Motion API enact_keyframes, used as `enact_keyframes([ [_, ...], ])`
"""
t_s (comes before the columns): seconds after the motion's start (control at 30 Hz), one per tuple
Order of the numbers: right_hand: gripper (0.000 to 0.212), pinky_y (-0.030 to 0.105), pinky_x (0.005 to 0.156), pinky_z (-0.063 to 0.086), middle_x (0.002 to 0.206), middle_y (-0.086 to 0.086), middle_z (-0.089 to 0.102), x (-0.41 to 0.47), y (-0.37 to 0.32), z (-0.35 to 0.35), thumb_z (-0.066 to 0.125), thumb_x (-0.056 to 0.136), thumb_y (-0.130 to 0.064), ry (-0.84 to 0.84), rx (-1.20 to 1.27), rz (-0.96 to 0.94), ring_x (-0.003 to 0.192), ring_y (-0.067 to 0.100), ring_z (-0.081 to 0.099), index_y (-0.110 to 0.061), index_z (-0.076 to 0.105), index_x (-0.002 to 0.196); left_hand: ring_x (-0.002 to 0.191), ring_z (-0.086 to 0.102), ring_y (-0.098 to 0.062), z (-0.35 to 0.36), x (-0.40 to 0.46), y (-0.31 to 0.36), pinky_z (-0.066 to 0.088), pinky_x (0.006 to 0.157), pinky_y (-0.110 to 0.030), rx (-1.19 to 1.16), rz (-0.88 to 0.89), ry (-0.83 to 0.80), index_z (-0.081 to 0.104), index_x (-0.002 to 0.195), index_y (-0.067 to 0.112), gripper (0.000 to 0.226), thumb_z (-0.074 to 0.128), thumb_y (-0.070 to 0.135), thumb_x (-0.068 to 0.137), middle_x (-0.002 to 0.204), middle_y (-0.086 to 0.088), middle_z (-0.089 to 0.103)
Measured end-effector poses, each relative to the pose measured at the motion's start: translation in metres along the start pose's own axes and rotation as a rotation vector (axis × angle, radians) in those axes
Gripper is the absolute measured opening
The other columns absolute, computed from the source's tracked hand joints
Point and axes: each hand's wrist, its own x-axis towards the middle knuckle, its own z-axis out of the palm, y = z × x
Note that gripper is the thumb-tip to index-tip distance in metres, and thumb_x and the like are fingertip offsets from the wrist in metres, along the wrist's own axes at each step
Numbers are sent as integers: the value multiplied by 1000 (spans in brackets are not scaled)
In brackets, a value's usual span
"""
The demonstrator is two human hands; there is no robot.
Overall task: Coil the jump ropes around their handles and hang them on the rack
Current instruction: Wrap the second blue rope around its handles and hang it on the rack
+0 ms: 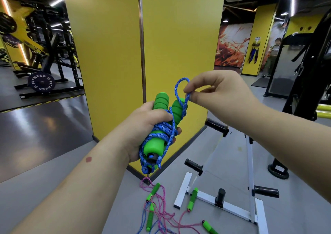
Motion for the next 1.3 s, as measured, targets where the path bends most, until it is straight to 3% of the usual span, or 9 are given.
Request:
enact_keyframes([
  [0.27,32,22,78,59,90,-12,76,3,-5,4,63,88,1,-113,49,44,87,-1,70,-27,79,95,83,76,-36,8,-3,-2,57,68,-45,92,29,-54,54,130,12,58,67,12,73,112,-26,69],
  [0.37,33,50,84,59,95,-5,77,6,0,3,62,89,-3,-143,77,112,97,22,72,-31,80,92,84,76,-36,8,-4,-1,58,71,-47,136,52,-53,56,129,15,57,68,12,73,104,-22,72],
  [0.43,29,60,87,55,98,3,77,8,3,3,63,84,-9,-149,133,151,101,40,67,-31,80,90,84,77,-36,7,-4,-1,58,70,-46,140,60,-41,55,129,17,58,69,12,73,104,-21,73],
  [0.53,13,46,91,56,98,10,76,10,3,3,75,82,-13,-148,246,142,95,30,69,-22,79,91,86,77,-36,8,-5,-2,58,67,-44,129,70,-26,54,130,17,58,69,12,73,113,-25,70],
  [0.67,17,30,82,57,89,6,74,12,2,5,70,87,2,-133,338,105,85,15,69,-14,71,92,85,77,-34,8,-5,-2,58,65,-43,119,82,6,54,129,15,57,71,13,74,109,-23,71],
  [0.77,19,39,89,56,85,6,72,13,0,6,66,89,5,-126,364,108,88,21,71,-13,67,93,84,77,-33,9,-6,-1,57,66,-43,117,85,27,53,129,15,47,73,7,87,104,-21,72],
  [0.9,21,41,93,55,86,8,68,13,-3,6,61,92,7,-124,400,114,89,23,74,-12,67,98,82,76,-32,10,-7,0,58,65,-43,110,89,45,53,129,15,38,67,7,95,101,-19,72],
  [1.13,29,44,94,57,96,6,76,12,-2,7,64,93,0,-121,275,122,97,19,72,-26,76,95,88,77,-35,9,-7,-2,59,61,-38,114,100,-15,53,132,17,45,70,4,92,111,-22,73],
  [1.3,19,38,83,61,92,13,76,12,4,1,67,92,-4,-150,275,222,86,21,73,-18,78,97,93,75,-40,6,-2,-6,61,70,-46,188,152,-37,54,132,22,65,74,10,72,110,-24,73],
])
